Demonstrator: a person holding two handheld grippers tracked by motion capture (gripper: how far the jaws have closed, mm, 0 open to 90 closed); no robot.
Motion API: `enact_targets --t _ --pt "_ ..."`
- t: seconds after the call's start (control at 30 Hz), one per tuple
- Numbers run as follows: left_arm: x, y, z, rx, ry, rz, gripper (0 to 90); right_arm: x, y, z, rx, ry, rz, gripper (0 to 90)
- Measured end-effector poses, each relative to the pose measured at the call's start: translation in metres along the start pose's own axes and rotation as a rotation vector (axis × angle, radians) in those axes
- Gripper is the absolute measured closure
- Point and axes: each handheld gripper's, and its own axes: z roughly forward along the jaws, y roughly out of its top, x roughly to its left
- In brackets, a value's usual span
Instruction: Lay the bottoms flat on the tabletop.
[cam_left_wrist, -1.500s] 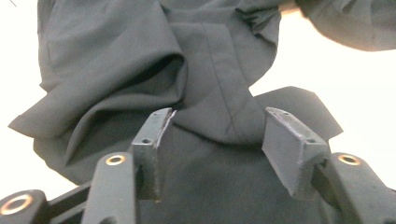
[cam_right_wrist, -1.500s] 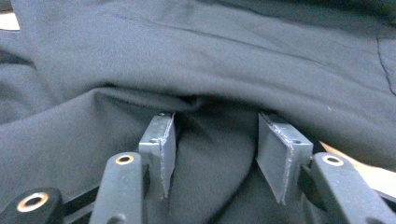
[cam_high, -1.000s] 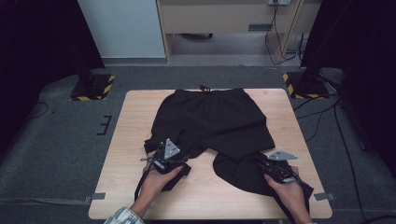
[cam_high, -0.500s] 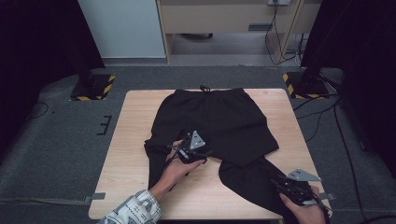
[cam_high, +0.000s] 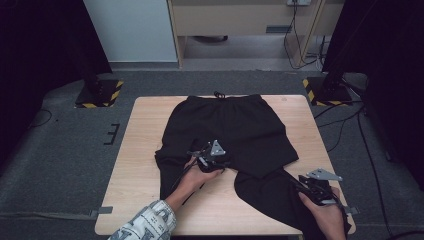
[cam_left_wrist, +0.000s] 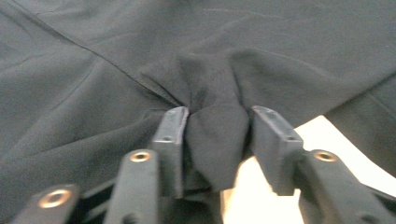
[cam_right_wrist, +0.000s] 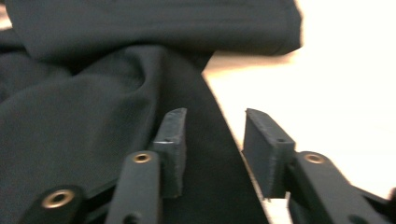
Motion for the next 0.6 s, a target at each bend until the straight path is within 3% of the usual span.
enact_targets --t 0.17,0.27,0.37,0.47,0.6 --pt "-0.003 0.005 0.000 0.033 0.006 -0.006 74.1 0.007 -0.003 0.005 0.008 0.004 -0.003 51.5" --pt "-0.003 0.008 0.001 0.040 0.015 0.002 81.9 0.009 -0.004 0.004 0.006 -0.004 -0.040 63.0" --pt "0.000 0.012 -0.001 0.013 0.025 -0.010 83.9 0.010 -0.003 0.003 0.013 0.026 -0.070 76.7" --pt "0.003 0.016 -0.012 -0.050 0.056 -0.030 84.2 0.010 -0.003 0.002 0.021 0.032 -0.084 88.2" --pt "0.013 0.016 -0.026 -0.114 0.102 -0.077 84.2 0.008 -0.004 -0.003 0.044 0.018 -0.082 89.6"
